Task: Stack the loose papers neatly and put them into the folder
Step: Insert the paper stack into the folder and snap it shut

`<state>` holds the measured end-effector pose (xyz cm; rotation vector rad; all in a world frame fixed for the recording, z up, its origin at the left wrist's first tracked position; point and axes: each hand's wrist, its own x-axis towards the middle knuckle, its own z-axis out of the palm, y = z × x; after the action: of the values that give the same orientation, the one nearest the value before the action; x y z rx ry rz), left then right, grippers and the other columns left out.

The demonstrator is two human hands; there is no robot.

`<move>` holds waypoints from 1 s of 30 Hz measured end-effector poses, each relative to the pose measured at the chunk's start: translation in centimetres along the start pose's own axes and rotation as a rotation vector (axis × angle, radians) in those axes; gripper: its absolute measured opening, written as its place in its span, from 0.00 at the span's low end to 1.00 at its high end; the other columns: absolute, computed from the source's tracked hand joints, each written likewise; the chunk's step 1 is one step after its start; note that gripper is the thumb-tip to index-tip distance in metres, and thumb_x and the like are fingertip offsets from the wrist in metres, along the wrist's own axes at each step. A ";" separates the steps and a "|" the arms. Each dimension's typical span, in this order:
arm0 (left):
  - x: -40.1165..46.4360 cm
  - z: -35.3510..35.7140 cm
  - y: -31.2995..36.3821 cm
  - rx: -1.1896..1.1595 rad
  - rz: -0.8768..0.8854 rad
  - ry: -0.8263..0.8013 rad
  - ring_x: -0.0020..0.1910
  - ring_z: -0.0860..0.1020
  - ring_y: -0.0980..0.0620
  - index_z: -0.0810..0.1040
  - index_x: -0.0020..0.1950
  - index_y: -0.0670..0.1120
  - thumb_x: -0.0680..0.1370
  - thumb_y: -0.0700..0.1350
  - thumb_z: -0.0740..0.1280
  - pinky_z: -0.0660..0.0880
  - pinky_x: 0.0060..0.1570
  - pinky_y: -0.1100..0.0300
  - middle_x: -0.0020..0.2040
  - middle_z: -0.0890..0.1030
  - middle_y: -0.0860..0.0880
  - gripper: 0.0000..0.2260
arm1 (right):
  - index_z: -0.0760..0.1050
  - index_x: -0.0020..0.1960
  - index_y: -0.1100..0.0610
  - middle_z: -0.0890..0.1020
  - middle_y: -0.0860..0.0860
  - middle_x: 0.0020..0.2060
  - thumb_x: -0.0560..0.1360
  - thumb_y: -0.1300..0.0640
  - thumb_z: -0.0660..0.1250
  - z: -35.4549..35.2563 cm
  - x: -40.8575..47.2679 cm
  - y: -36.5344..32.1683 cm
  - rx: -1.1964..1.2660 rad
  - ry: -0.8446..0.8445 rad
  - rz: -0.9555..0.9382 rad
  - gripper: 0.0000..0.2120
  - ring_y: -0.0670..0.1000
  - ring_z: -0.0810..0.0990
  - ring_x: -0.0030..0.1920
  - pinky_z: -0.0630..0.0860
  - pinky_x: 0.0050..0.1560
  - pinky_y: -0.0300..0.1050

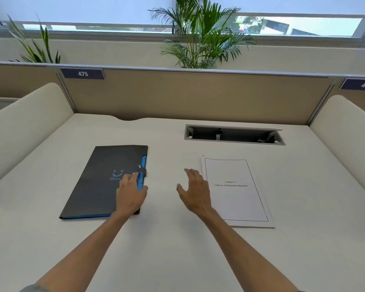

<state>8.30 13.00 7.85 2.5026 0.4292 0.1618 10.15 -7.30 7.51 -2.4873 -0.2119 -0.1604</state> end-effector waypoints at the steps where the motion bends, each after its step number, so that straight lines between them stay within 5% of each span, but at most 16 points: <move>1: 0.3 -0.6 -0.6 0.009 -0.005 0.012 0.67 0.68 0.42 0.67 0.73 0.42 0.76 0.45 0.66 0.67 0.64 0.45 0.67 0.70 0.42 0.25 | 0.65 0.74 0.58 0.71 0.53 0.71 0.76 0.49 0.64 0.5 0.1 -0.6 0.018 -0.015 0.002 0.29 0.54 0.70 0.69 0.66 0.70 0.51; 10: 3.1 -5.1 -6.5 0.139 -0.201 0.087 0.66 0.70 0.39 0.68 0.72 0.43 0.75 0.49 0.67 0.67 0.63 0.40 0.67 0.71 0.40 0.27 | 0.61 0.76 0.54 0.73 0.53 0.69 0.74 0.47 0.68 5.1 0.8 -6.4 0.368 -0.330 0.203 0.34 0.53 0.75 0.66 0.72 0.66 0.51; 17: 4.3 -6.6 -11.6 0.213 -0.468 -0.020 0.72 0.59 0.39 0.66 0.70 0.42 0.70 0.56 0.70 0.60 0.66 0.41 0.70 0.66 0.37 0.33 | 0.55 0.78 0.57 0.66 0.56 0.75 0.74 0.45 0.68 7.3 1.0 -8.8 0.542 -0.528 0.374 0.39 0.56 0.67 0.72 0.67 0.68 0.48; 25: 5.2 -7.2 -13.7 0.104 -0.529 -0.067 0.68 0.65 0.37 0.67 0.69 0.44 0.64 0.56 0.77 0.63 0.64 0.42 0.67 0.67 0.37 0.39 | 0.56 0.77 0.58 0.70 0.56 0.71 0.72 0.48 0.72 8.6 1.7 -9.6 0.648 -0.527 0.512 0.41 0.56 0.73 0.68 0.72 0.66 0.51; 30: 5.0 -6.6 -13.5 -0.085 -0.509 0.004 0.67 0.66 0.36 0.68 0.71 0.49 0.66 0.46 0.77 0.62 0.66 0.42 0.66 0.70 0.38 0.35 | 0.63 0.73 0.57 0.74 0.55 0.67 0.75 0.62 0.70 8.5 1.4 -8.3 0.668 -0.437 0.471 0.30 0.54 0.77 0.61 0.76 0.60 0.44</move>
<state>8.06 28.66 5.62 2.2285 1.0166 -0.0166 10.49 4.56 5.84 -1.8073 0.1319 0.5649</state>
